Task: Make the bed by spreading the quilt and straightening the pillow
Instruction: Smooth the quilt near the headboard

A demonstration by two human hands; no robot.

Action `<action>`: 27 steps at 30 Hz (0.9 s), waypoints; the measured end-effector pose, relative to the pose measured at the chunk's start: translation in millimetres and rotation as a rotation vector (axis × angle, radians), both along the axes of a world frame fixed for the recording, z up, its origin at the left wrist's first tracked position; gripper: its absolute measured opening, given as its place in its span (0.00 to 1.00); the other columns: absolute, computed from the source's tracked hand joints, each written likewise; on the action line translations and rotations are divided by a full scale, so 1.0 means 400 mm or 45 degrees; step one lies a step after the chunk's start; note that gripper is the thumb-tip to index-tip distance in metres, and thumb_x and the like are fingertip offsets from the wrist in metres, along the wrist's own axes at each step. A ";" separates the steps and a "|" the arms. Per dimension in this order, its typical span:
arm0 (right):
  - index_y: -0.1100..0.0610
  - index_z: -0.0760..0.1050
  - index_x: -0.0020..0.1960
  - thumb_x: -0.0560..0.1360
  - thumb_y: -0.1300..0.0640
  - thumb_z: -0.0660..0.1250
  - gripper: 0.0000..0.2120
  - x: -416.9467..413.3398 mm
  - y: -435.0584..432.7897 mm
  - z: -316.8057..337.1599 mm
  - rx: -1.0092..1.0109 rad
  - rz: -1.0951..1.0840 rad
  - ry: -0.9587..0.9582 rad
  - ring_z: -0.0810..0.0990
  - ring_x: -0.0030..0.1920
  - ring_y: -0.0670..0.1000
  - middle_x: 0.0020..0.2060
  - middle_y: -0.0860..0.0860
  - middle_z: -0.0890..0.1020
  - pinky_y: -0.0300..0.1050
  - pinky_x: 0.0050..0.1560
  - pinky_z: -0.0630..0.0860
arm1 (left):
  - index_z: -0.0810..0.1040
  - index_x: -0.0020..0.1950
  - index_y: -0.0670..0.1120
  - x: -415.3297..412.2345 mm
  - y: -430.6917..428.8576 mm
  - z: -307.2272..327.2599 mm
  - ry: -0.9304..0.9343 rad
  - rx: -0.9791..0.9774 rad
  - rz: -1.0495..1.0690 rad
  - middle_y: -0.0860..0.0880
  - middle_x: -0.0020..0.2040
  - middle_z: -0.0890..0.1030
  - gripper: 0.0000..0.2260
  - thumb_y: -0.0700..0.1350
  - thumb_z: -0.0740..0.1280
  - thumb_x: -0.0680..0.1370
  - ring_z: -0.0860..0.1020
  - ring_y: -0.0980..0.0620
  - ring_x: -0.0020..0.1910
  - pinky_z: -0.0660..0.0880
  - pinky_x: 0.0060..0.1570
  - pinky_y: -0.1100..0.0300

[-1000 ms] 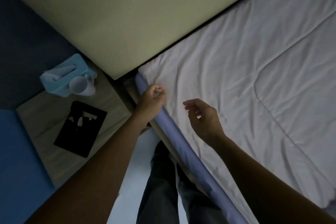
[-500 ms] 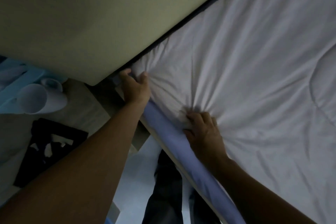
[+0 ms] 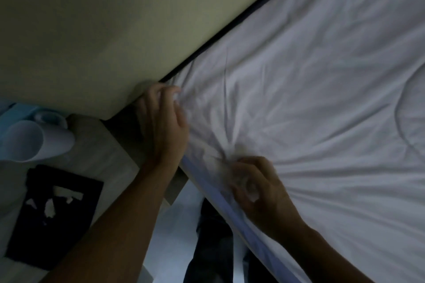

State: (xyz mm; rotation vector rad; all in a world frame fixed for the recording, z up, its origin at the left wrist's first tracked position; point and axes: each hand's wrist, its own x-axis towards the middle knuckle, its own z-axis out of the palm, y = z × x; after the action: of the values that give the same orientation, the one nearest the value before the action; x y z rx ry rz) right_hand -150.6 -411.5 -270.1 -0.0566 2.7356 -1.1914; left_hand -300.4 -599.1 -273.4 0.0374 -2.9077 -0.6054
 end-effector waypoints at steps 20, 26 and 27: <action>0.56 0.51 0.81 0.80 0.46 0.61 0.36 0.021 0.047 -0.075 0.640 0.004 -0.096 0.48 0.81 0.55 0.81 0.53 0.51 0.61 0.78 0.50 | 0.54 0.81 0.46 -0.239 0.172 -0.119 -0.247 -0.369 -0.846 0.49 0.81 0.56 0.30 0.56 0.48 0.81 0.55 0.50 0.80 0.49 0.79 0.51; 0.59 0.55 0.80 0.78 0.45 0.57 0.35 0.027 -0.004 -0.097 0.832 -0.143 -0.214 0.51 0.80 0.60 0.81 0.56 0.53 0.67 0.76 0.54 | 0.54 0.81 0.52 -0.179 0.170 -0.118 -0.190 -0.415 -1.081 0.50 0.82 0.54 0.30 0.62 0.51 0.81 0.54 0.47 0.80 0.51 0.78 0.46; 0.59 0.53 0.80 0.78 0.45 0.56 0.36 0.024 -0.009 -0.102 0.841 -0.117 -0.225 0.49 0.80 0.61 0.81 0.57 0.51 0.68 0.76 0.52 | 0.51 0.81 0.54 -0.191 0.160 -0.127 -0.224 -0.405 -1.061 0.50 0.82 0.52 0.31 0.64 0.50 0.81 0.52 0.48 0.81 0.49 0.78 0.47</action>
State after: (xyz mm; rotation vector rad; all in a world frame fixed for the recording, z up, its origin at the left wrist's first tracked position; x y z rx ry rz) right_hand -141.0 -415.0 -310.7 0.2405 2.8380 -0.2427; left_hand -377.0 -534.9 -324.3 -1.2544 -3.0589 -0.2195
